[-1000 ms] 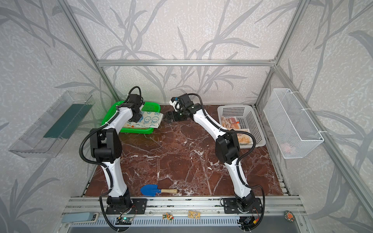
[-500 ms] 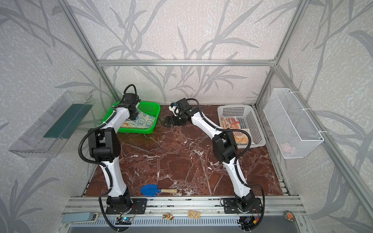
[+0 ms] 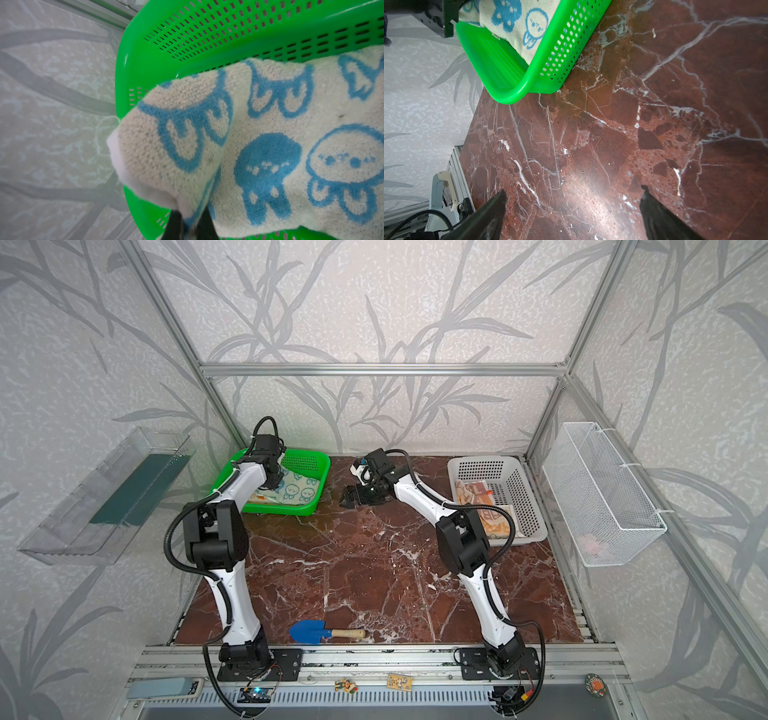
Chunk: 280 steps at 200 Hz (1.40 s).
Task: Fold and stack the towels
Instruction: 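Lower the bunny towel into the green basket and open the left gripper, then grasp the RABBIT towel in the white basket with right gripper while left moves center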
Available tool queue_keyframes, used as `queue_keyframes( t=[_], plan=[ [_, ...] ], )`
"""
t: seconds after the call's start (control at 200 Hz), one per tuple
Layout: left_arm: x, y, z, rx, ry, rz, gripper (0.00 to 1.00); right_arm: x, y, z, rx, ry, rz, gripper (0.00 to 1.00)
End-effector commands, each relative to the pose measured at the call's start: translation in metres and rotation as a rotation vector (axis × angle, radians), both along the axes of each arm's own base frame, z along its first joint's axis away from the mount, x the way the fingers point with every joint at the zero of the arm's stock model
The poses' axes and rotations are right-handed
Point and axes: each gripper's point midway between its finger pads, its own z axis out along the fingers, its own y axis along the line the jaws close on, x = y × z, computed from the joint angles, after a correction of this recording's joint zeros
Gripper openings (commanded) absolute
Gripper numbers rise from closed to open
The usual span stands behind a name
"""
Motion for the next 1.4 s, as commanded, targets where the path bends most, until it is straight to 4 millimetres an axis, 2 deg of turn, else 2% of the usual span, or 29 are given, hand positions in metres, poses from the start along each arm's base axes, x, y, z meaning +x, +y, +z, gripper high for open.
queue_keyframes(
  t=[0.0, 0.195, 0.705, 0.78, 0.835, 0.86, 0.89, 0.905, 1.03, 1.185, 1.29, 1.394],
  plan=[
    [0.008, 0.006, 0.021, -0.029, -0.075, 0.023, 0.00, -0.003, 0.003, 0.037, 0.054, -0.052, 0.012, 0.99],
    [0.004, 0.018, 0.013, -0.005, -0.059, 0.055, 0.00, -0.004, 0.001, 0.033, 0.045, -0.052, 0.012, 0.99],
    [0.007, 0.026, -0.013, 0.041, -0.001, 0.061, 0.00, -0.005, 0.001, 0.030, 0.051, -0.046, 0.009, 0.99],
    [0.006, 0.030, -0.012, 0.063, -0.004, 0.080, 0.12, -0.006, 0.000, 0.028, 0.047, -0.044, 0.007, 0.99],
    [0.006, 0.034, -0.011, 0.090, -0.018, 0.095, 0.32, -0.006, 0.000, 0.029, 0.049, -0.046, 0.009, 0.99],
    [0.006, 0.035, -0.009, 0.099, -0.023, 0.102, 0.54, -0.006, 0.000, 0.029, 0.048, -0.046, 0.009, 0.99],
    [0.006, 0.036, -0.007, 0.108, -0.030, 0.108, 0.94, -0.006, 0.000, 0.029, 0.048, -0.046, 0.009, 0.99],
    [0.006, 0.037, -0.005, 0.111, -0.034, 0.110, 0.99, -0.006, 0.000, 0.030, 0.048, -0.048, 0.008, 0.99],
    [0.006, 0.042, 0.011, 0.144, -0.077, 0.145, 0.99, -0.006, -0.002, 0.035, 0.048, -0.055, 0.005, 0.99],
    [0.009, 0.031, 0.047, 0.150, -0.172, 0.146, 0.99, -0.007, -0.012, 0.047, 0.031, -0.082, -0.007, 0.99],
    [0.010, 0.014, 0.073, 0.147, -0.231, 0.127, 0.99, -0.007, -0.028, 0.061, 0.002, -0.118, -0.029, 0.99],
    [0.008, -0.015, 0.099, 0.129, -0.305, 0.075, 0.99, -0.006, -0.057, 0.078, -0.055, -0.173, -0.079, 0.99]
  ],
)
